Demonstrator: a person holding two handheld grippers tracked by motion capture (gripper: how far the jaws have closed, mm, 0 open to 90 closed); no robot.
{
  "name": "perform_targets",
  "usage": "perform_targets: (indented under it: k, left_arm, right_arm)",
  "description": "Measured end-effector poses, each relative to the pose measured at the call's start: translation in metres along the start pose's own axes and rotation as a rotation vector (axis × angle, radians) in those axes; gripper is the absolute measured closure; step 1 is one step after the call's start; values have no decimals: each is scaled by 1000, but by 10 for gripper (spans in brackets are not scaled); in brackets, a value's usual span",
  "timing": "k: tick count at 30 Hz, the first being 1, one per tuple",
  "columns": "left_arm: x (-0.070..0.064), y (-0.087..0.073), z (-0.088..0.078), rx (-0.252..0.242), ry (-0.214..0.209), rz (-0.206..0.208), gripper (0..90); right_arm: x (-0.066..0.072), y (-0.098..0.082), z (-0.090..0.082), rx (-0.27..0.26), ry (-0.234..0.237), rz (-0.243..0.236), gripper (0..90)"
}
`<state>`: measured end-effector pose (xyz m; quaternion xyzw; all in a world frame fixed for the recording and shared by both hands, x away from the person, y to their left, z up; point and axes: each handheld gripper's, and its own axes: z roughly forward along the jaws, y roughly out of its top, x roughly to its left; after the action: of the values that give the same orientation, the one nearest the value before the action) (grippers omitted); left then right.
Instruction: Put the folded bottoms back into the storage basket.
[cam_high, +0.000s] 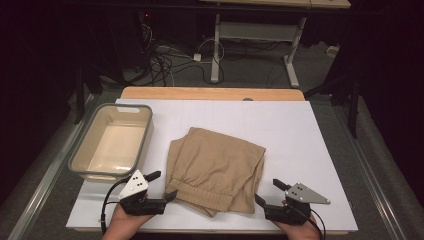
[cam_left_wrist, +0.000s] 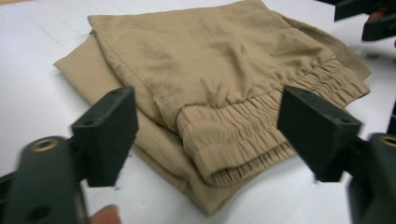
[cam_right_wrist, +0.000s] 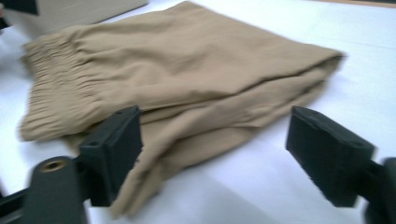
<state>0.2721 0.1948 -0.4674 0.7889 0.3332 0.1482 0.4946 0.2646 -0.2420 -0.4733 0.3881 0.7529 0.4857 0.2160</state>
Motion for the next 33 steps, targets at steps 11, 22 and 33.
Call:
perform_targets:
  k: [11, 22, 33]
  left_arm:
    - [6, 17, 30, -1, -18, -25, 0]
    - [9, 2, 13, -21, -11, -21, 616]
    - [15, -6, 17, 78, -16, -3, 688]
  right_arm:
    - [-9, 2, -1, -25, -72, 14, 0]
    - [-7, 12, 14, -23, -95, 10, 0]
    - [-31, 49, 59, 60, -168, 54, 175]
